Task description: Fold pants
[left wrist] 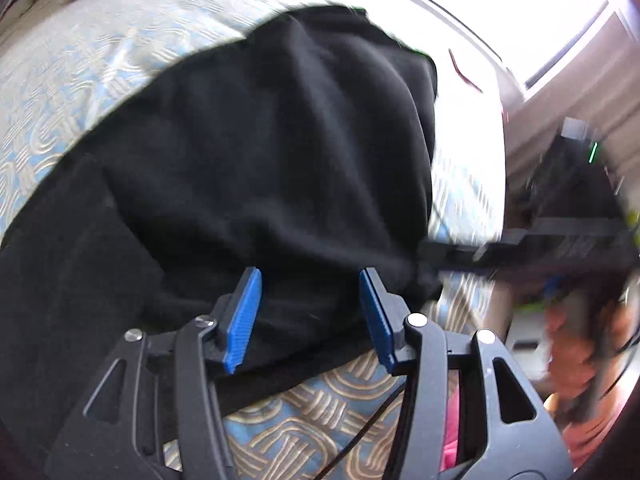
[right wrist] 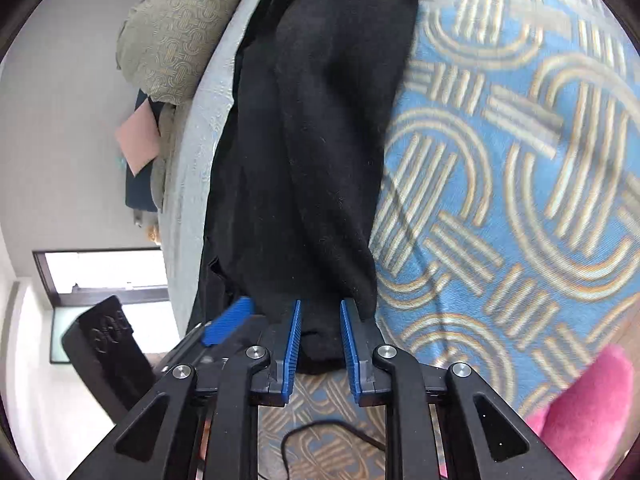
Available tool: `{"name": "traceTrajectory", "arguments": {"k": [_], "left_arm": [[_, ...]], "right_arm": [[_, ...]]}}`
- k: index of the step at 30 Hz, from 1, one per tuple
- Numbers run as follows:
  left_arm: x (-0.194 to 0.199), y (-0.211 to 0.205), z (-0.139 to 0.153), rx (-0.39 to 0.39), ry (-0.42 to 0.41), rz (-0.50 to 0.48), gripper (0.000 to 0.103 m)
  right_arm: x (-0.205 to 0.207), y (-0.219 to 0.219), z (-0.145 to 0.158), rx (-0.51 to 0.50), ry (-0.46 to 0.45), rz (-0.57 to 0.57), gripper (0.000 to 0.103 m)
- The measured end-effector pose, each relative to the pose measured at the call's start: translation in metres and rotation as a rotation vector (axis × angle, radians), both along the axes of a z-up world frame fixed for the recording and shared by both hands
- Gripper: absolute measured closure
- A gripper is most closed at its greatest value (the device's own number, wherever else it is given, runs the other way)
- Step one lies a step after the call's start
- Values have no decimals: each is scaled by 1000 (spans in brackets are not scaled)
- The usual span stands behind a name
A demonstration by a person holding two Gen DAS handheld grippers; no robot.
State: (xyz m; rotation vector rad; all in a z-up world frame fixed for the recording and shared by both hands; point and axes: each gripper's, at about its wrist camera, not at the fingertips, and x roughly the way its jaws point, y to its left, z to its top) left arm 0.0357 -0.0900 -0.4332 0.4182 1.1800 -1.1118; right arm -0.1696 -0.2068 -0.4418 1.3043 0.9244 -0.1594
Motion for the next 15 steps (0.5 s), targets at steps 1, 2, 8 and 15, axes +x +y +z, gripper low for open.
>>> {"name": "traceTrajectory", "arguments": {"k": [1,2,8,15], "left_arm": [[-6,-2,2,7,-46,-15,50],[-12,-6,4,13,-71,-37,50],[-13,-27,27,-58,-2,-50,49],[-5,-61,19,-35,101,-60,48]], "right_arm": [[0,-7,8,-51,2,4,77],[-1,-19,22,-154,10,-9,73],[4,-103,14,-174,-20,-211,28],[15,-188,-16,-2,-131,-316,28]]}}
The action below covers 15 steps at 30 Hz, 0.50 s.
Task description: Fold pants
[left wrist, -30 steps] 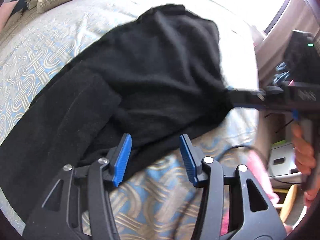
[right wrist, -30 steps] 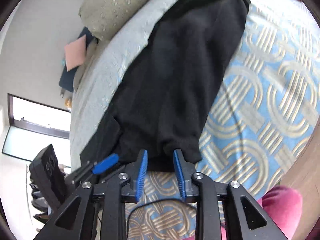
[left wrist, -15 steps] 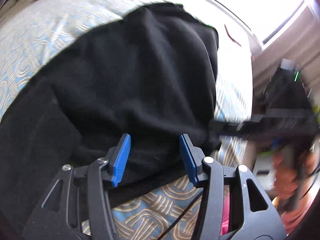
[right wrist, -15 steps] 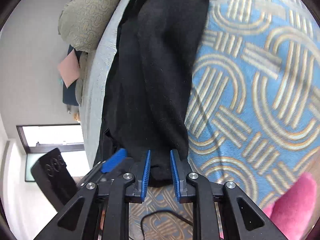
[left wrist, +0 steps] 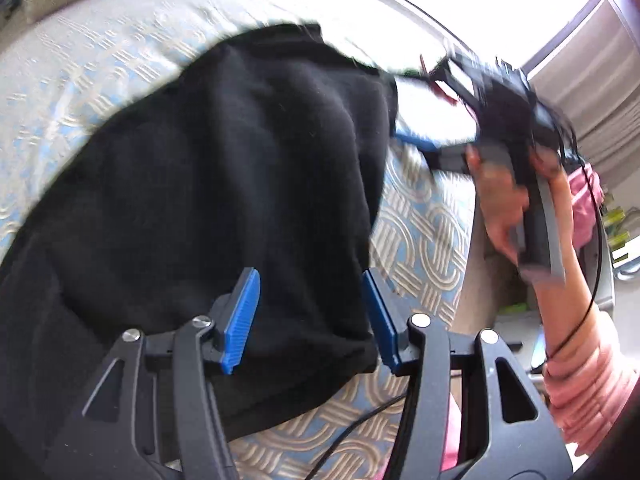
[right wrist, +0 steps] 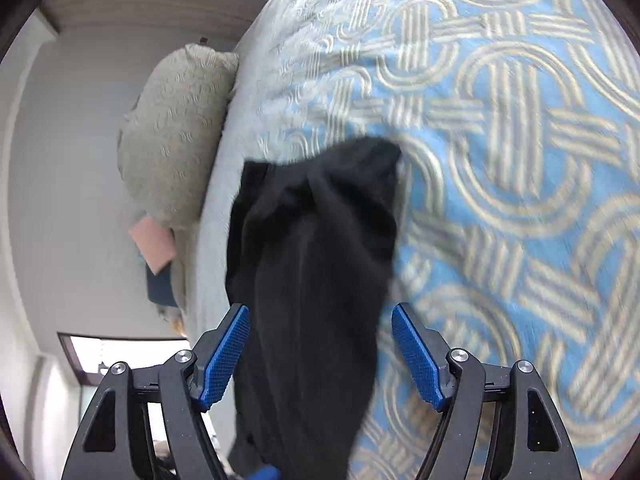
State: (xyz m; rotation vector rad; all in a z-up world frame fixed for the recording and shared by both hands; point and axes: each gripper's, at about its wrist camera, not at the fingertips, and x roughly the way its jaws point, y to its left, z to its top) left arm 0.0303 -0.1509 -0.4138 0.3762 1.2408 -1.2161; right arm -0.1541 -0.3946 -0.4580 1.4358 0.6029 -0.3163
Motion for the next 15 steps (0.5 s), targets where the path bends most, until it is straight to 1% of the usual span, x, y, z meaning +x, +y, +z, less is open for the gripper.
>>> {"name": "traceTrajectory", "arguments": {"k": [2,3,4,5,6,7,8,9,10,11,12,13,14,15], "left_arm": [[-11,-9,-16,28,92,-59,48],[-18,-10,-23,40,121,-77,48],[-26,-9,-26,38,99,-83,48],[-34,-7,-24,23,36,-97,47],[-41,-7,-23,24,-8,-120,47],[-45,-7,-21,27,-35,-133,47],[-46,-6,-20,32,-37,-133,47],[-45,-5,-20,32,-26,-126,47],[-44,-3,-18,28,-13,-117,47],[-40,-2,-19,19,12,-104,47],[-36,-1,-19,12,33,-92,47],[-33,0,-20,5,55,-79,47],[-30,1,-22,0,78,-63,47],[-29,1,-22,-3,89,-54,47]], "right_arm": [[14,-11,0,-22,-16,-3,28],[28,-16,-4,-25,-17,7,26],[43,-16,-11,-29,-11,21,26],[55,-21,-12,-52,-12,39,29],[67,-24,-8,-90,-14,60,60],[78,-21,-4,-103,-5,78,86],[81,-24,9,-117,-38,83,87],[80,-21,25,-156,-103,73,92],[78,-16,51,-233,-184,95,93],[75,-6,77,-333,-240,132,93],[69,6,99,-437,-273,176,93],[68,17,115,-539,-268,219,93],[68,19,118,-575,-225,230,93],[68,17,114,-587,-153,228,93]]}}
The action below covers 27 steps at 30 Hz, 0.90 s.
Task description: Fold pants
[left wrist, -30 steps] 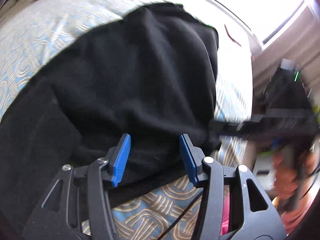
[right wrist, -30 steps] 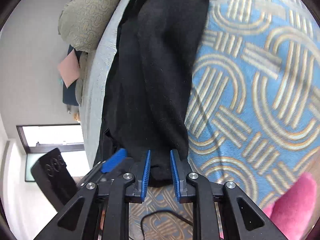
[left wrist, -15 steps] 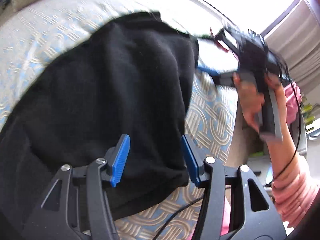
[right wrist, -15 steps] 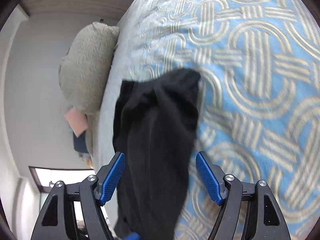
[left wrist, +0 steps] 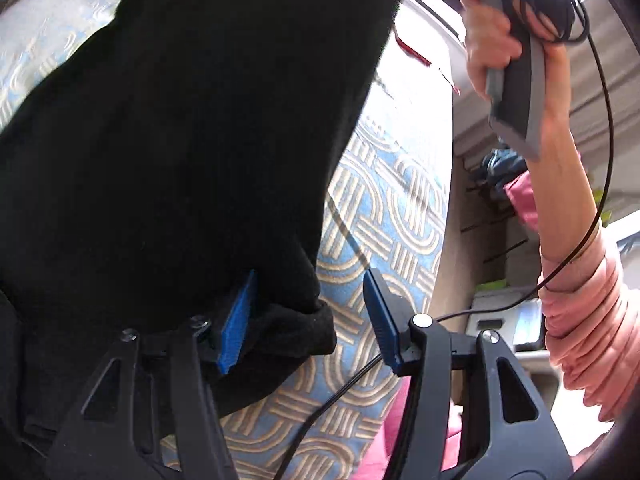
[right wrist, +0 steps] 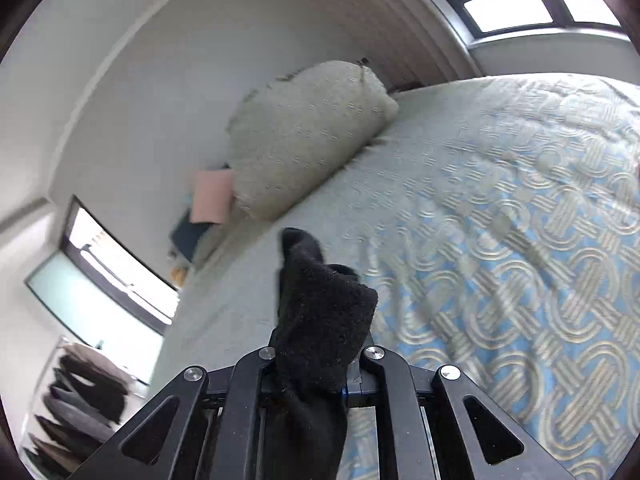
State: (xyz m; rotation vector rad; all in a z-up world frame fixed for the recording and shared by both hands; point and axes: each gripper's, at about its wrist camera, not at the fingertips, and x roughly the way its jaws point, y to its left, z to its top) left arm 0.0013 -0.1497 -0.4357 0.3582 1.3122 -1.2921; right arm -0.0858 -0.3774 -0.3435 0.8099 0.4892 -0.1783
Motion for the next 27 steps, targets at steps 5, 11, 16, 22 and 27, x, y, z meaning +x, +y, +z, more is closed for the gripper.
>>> {"name": "traceTrajectory", "arguments": {"k": [5,11,16,22,27], "left_arm": [[-1,5,6,16,-8,8,47],[19,40,28,14,-58,114,47],[54,114,38,-14,-93,329,46],[114,206,28,16,-63,646,46],[130,214,-5,83,-53,697,43]], "right_arm": [[4,-41,-68,120,234,-130,93],[-9,-49,-84,210,266,-170,93],[-11,-25,-43,121,280,-130,92],[10,19,9,-11,272,-48,91],[28,59,30,-66,266,14,91]]}}
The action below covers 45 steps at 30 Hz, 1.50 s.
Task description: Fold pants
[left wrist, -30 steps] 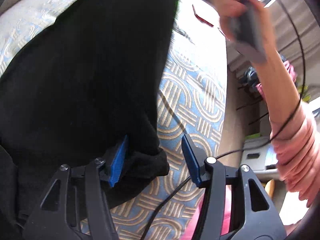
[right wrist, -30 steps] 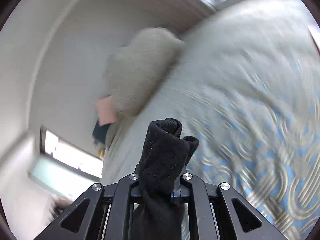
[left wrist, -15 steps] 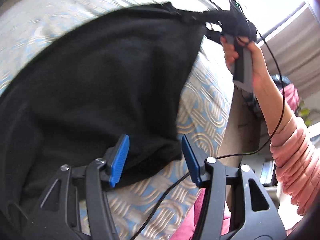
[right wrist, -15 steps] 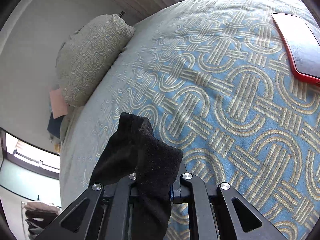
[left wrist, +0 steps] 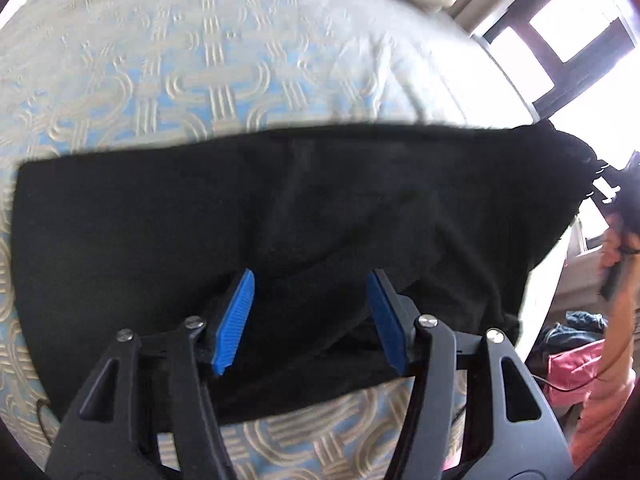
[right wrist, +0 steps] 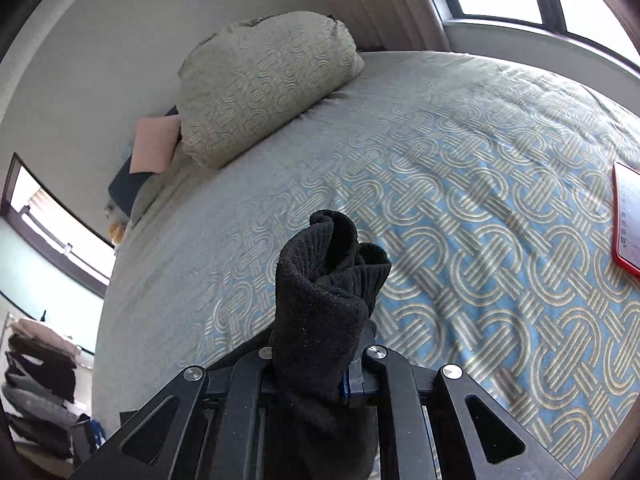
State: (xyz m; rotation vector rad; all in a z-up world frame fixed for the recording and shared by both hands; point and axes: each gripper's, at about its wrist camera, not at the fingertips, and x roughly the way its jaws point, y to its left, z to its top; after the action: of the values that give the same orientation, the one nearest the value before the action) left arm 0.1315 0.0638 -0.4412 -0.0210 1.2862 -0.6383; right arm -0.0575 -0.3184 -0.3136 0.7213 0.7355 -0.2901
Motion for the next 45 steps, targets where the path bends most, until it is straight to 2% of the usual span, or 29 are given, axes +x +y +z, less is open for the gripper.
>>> {"name": "traceTrajectory", "arguments": {"k": [2,4,7,9,12,14,16,18,19,20,21,22,23,24,25,27,29,31,32,33,34,36,38,39,42,45], "left_arm": [[-9,-16,2,31,-78,-56,40],[-28,-39,8,67,-150,-187,40],[-45,-50,16,101,-225,-280,40],[-44,-41,22,90,-239,-290,40],[-39,-26,31,46,-210,-227,40],[-26,-5,36,26,-206,-170,40],[-19,13,40,10,-200,-129,40],[-24,19,43,-5,-195,-139,40],[-27,15,43,-6,-197,-154,40],[-29,12,46,-6,-207,-177,40],[-34,4,45,-2,-219,-204,40],[-38,-7,45,9,-232,-231,40],[-42,-20,43,25,-245,-262,40],[-45,-30,42,33,-253,-291,40],[-47,-42,37,42,-258,-320,40],[-48,-59,22,103,-271,-351,40],[-49,-74,4,205,-334,-373,40],[-51,-74,1,229,-389,-374,53],[-45,-67,5,218,-372,-350,72],[-36,-60,9,181,-325,-323,87],[-25,-50,14,113,-253,-285,88],[8,-17,18,-116,-51,-173,88],[31,11,15,-262,76,-74,88],[37,22,14,-307,106,-42,88],[39,34,16,-346,112,-36,88],[33,32,13,-340,126,-65,88]], "right_arm": [[8,15,5,-11,4,29,91],[14,29,7,-27,23,52,90],[11,27,-4,-29,73,15,88],[1,11,-15,-50,145,-93,83],[-28,-12,-16,-162,331,-406,77],[-48,-12,-10,-190,360,-544,77],[-60,-1,3,-242,322,-631,71],[-57,26,15,-247,222,-546,67],[-45,43,16,-190,163,-415,61],[-31,59,11,-104,120,-267,59],[-10,82,-2,48,90,-54,58],[3,98,-13,154,88,69,58],[23,128,-38,338,117,237,58],[29,143,-51,405,149,285,58],[38,164,-73,475,220,319,58],[43,179,-96,513,277,310,58],[40,180,-110,550,276,270,58],[36,178,-109,575,249,261,58],[34,176,-105,574,228,272,58],[33,178,-101,568,216,280,58],[33,178,-97,559,198,291,58],[37,182,-91,561,180,305,58],[46,188,-93,572,174,325,58],[50,191,-96,581,175,331,58],[63,203,-105,626,190,361,58],[75,213,-113,666,190,373,58]]}}
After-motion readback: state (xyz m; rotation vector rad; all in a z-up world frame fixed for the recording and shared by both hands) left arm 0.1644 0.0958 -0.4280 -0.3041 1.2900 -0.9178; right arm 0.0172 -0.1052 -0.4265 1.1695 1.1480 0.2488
